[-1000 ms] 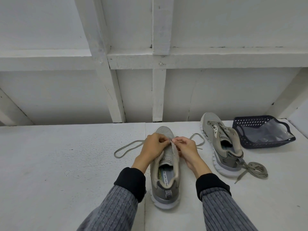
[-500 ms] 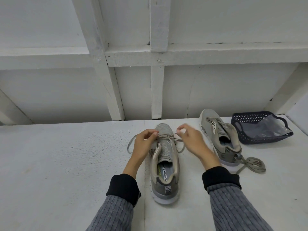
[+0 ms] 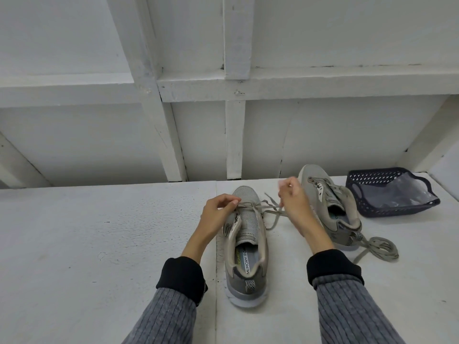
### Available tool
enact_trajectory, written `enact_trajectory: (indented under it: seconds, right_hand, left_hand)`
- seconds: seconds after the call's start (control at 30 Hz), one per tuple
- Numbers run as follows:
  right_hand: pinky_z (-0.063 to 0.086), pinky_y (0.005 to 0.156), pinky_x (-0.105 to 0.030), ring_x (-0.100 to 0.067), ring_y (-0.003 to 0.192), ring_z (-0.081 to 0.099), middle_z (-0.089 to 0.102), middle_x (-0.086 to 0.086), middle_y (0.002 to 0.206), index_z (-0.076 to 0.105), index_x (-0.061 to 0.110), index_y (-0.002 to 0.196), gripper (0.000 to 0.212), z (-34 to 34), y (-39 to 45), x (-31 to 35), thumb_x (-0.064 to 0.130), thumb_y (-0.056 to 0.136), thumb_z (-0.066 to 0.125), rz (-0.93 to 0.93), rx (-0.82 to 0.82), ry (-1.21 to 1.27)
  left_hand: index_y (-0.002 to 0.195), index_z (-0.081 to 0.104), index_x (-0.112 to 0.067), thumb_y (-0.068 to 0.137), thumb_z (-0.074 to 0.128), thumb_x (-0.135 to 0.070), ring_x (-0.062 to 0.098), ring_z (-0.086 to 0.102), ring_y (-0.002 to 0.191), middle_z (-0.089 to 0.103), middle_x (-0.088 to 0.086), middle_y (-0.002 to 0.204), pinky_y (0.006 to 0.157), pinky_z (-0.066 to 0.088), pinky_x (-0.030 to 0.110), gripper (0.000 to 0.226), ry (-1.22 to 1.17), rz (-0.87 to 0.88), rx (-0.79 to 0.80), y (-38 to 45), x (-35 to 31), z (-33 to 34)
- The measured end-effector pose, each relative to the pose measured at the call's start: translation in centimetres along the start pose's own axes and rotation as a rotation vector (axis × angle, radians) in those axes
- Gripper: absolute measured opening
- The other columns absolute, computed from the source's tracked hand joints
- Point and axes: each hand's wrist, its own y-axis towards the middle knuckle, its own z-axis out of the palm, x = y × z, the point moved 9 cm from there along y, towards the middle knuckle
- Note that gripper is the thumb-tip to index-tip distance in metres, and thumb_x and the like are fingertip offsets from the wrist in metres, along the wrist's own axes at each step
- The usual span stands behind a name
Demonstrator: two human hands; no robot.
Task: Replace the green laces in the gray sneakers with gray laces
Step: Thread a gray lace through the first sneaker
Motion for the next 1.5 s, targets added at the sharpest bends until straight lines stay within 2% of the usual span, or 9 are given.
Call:
enact_trajectory:
  seconds: [0.1,0.23,0.5,0.6,0.73,0.93,1.03,1.2,1.5]
  right_hand:
    - [0.034,0.057,-0.022,-0.011,0.063,0.044,0.048,0.002,0.072,0.053,0.017,0.102,0.009,3.1,-0.6,-2.4,0.022,0.096,0.056,-0.027,0.251,-0.346]
    - [0.037,0.068,-0.026,-0.019,0.086,0.054,0.058,-0.007,0.093,0.065,0.017,0.085,0.012,4.0,-0.4,-3.0,0.023,0.094,0.059,-0.076,0.282,-0.552]
    - [0.047,0.066,-0.028,-0.016,0.062,0.051,0.057,-0.004,0.071,0.045,0.014,0.078,0.026,-0.4,-0.2,-0.7,0.015,0.104,0.038,0.103,-0.023,0.408]
    - [0.031,0.050,-0.021,-0.009,0.048,0.032,0.038,0.003,0.059,0.047,0.018,0.086,0.018,-0.7,-0.5,0.1,0.028,0.100,0.049,-0.014,0.061,-0.063]
    - [0.034,0.053,-0.020,0.002,0.045,0.044,0.053,0.020,0.064,0.067,0.023,0.084,0.008,2.9,-1.4,-2.5,0.026,0.092,0.064,-0.017,0.341,-0.380]
    - [0.046,0.065,-0.020,-0.012,0.071,0.056,0.068,0.000,0.083,0.052,0.014,0.075,0.027,1.8,-0.9,-3.1,0.013,0.101,0.045,0.150,0.168,0.195]
    - [0.053,0.068,-0.030,-0.015,0.057,0.052,0.054,-0.004,0.065,0.044,0.012,0.077,0.027,0.5,-1.1,-3.2,0.013,0.104,0.037,0.172,0.052,0.482]
    - [0.036,0.057,-0.028,-0.011,0.058,0.044,0.052,0.002,0.065,0.063,0.026,0.088,0.014,0.8,-1.2,-4.1,0.040,0.090,0.064,-0.024,0.203,-0.328]
    - [0.031,0.053,-0.028,-0.025,0.061,0.049,0.053,-0.004,0.065,0.051,0.011,0.065,0.028,0.2,-1.7,-7.0,0.024,0.089,0.054,0.165,0.117,-0.695]
  left_hand:
    - [0.091,0.075,-0.020,0.090,0.070,-0.016,0.006,0.065,0.088,0.073,-0.005,0.088,0.086,0.048,0.023,0.007,-0.011,-0.006,0.005,0.0,-0.3,0.2]
    - [0.097,0.075,-0.016,0.080,0.081,-0.018,-0.003,0.066,0.077,0.072,-0.003,0.086,0.074,0.051,0.013,0.019,0.000,-0.061,0.050,-0.6,-0.3,1.2]
    - [0.106,0.070,-0.007,0.082,0.072,0.005,-0.007,0.063,0.077,0.065,0.000,0.090,0.067,0.049,0.010,0.028,0.029,-0.033,0.087,-0.9,-1.1,1.7]
    - [0.109,0.066,-0.024,0.078,0.075,-0.004,0.008,0.060,0.103,0.063,-0.003,0.107,0.085,0.049,0.017,0.039,0.132,-0.049,0.071,-0.6,-0.3,1.7]
    - [0.120,0.050,-0.038,0.059,0.068,-0.034,0.016,0.044,0.122,0.050,-0.006,0.128,0.105,0.042,0.040,0.064,0.206,-0.182,-0.060,-1.0,1.7,0.9]
    - [0.142,0.042,-0.017,0.057,0.066,-0.041,0.021,0.047,0.125,0.049,0.004,0.137,0.109,0.042,0.043,0.092,0.114,-0.312,-0.135,-2.1,2.9,1.0]
    - [0.140,0.046,-0.019,0.055,0.064,-0.042,0.023,0.036,0.133,0.047,0.004,0.135,0.112,0.037,0.043,0.090,0.142,-0.331,-0.174,-2.4,3.0,0.9]
    - [0.139,0.045,-0.018,0.066,0.074,-0.032,0.021,0.059,0.113,0.057,0.007,0.131,0.102,0.049,0.042,0.080,0.074,-0.315,-0.160,-2.1,3.7,1.0]
    - [0.139,0.046,-0.017,0.077,0.076,-0.021,0.020,0.057,0.115,0.057,0.006,0.129,0.103,0.048,0.042,0.069,0.084,-0.310,-0.192,-1.8,4.2,0.9]
